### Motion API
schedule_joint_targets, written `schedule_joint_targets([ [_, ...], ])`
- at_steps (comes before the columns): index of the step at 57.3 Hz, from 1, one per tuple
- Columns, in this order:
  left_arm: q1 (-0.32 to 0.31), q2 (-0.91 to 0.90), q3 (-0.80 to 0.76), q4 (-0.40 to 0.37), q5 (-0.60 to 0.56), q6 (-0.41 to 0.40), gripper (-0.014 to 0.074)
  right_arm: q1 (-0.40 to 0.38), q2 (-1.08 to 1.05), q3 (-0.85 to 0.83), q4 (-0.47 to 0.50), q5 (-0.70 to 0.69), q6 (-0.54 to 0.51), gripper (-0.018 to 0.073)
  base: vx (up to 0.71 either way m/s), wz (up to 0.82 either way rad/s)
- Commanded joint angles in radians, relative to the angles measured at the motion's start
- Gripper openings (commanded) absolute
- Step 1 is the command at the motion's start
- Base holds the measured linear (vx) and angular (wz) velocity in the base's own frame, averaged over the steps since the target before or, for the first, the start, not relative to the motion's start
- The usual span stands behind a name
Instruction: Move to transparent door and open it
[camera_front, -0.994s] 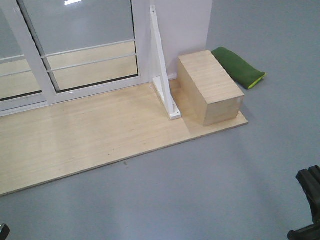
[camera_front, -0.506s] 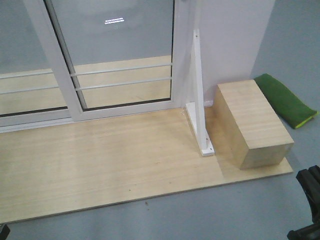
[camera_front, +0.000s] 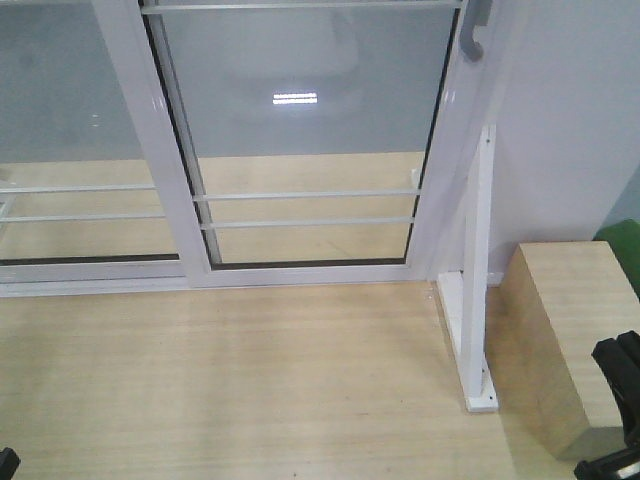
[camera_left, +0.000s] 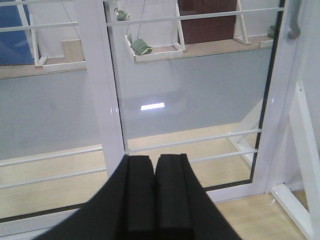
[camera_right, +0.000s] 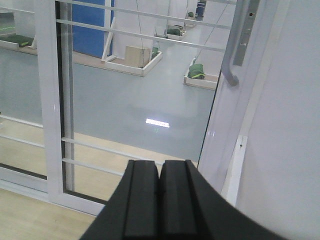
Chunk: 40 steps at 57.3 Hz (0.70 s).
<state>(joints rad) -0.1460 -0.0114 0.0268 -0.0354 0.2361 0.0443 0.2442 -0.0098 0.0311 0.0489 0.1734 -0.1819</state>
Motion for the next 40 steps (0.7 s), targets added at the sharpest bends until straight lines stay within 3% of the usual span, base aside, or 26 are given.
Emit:
schedule_joint_targets([
  [1,-0.005,-0.011,0.025,-0.009,-0.078,-0.001,0.0000,-0.002,-0.014,0.013,-0.006,-0.080,-0.005,0.0000,0.44,0.18],
  [40,-0.005,-0.011,0.025,-0.009,-0.078,-0.001,0.0000,-0.002,-0.014,0.013,-0.006,-0.080,-0.005,0.0000,0.36,0.02],
])
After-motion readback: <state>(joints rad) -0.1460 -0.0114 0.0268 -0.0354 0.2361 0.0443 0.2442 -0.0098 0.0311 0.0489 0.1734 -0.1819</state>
